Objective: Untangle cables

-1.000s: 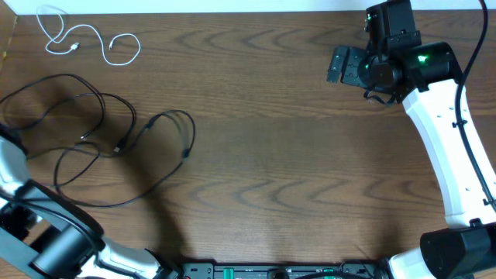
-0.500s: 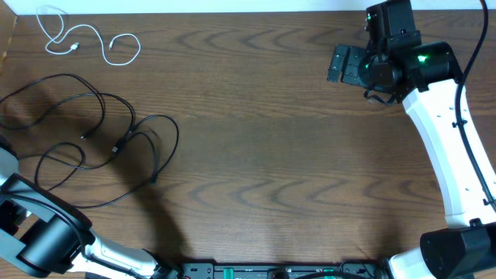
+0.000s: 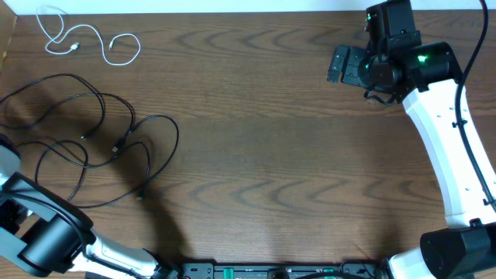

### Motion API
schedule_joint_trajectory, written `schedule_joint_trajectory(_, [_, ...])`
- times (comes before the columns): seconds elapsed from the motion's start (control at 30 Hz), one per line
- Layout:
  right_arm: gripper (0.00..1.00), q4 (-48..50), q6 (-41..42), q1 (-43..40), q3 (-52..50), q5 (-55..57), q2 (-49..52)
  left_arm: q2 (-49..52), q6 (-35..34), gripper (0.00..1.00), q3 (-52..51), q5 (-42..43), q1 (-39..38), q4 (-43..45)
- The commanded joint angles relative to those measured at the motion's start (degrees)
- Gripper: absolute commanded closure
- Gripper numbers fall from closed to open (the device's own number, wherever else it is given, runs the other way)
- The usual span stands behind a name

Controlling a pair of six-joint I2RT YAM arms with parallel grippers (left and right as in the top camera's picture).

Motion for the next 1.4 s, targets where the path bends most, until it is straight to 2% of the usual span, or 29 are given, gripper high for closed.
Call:
schedule_joint_trajectory(0.0, [0.01, -0.24, -0.83, 0.22, 0.35, 0.66, 0.28, -5.42, -6.10, 0.10, 0.48, 2.05, -3.93, -0.66])
schedule_joint_trajectory(0.07, [0.01, -0.52, -0.83, 0.22, 0.35, 0.68, 0.28, -8.24, -9.97, 0.10, 0.48, 7.61, -6.69, -2.08])
schedule_joint_trajectory(0.17, [0.01, -0.72, -0.83, 0.22, 0.35, 0.66, 0.28, -12.28, -16.33, 0.11, 0.48, 22.56, -11.41, -6.21])
schedule_joint_trajectory(0.3, [0.01, -0.76, -0.81, 0.24, 0.35, 0.44, 0.28, -14.03, -21.38, 0.31, 0.48, 45.48, -17.90, -11.89])
schedule_joint_trajectory(0.4, [0.01, -1.07, -0.81, 0.26, 0.35, 0.04, 0.28, -13.27, -23.47, 0.41, 0.07, 52.28, -22.51, -15.43])
schedule_joint_trajectory(0.47, [0.01, -1.16, -0.83, 0.26, 0.35, -0.17, 0.28, -12.28, -23.65, 0.50, -0.44, 51.76, -25.94, -17.05])
schedule_joint_trajectory(0.53, [0.01, -1.18, -0.83, 0.26, 0.35, -0.59, 0.28, -10.58, -23.61, 0.52, -0.50, 49.22, -29.05, -17.84])
schedule_joint_trajectory(0.63, [0.01, -1.18, -0.83, 0.26, 0.35, -1.16, 0.28, -7.48, -23.58, 0.69, -0.50, 43.82, -32.59, -17.79])
schedule_joint_trajectory(0.8, [0.01, -1.31, -0.83, 0.26, 0.35, -1.31, 0.28, -1.40, -23.50, 0.75, -0.50, 41.22, -35.78, -17.29])
schedule_joint_trajectory(0.87, [0.01, -1.31, -0.83, 0.26, 0.35, -1.31, 0.28, 1.01, -23.15, 0.91, -0.50, 39.93, -36.11, -16.65])
schedule_joint_trajectory(1.13, [0.01, -2.19, -0.83, 0.26, 0.35, -1.29, 0.28, 9.11, -23.15, 0.93, -0.50, 39.01, -36.17, -15.50])
schedule_joint_trajectory(1.37, [0.01, -2.14, -0.83, 0.26, 0.35, -1.29, 0.28, 10.08, -22.56, 0.92, -0.50, 38.99, -36.15, -14.53])
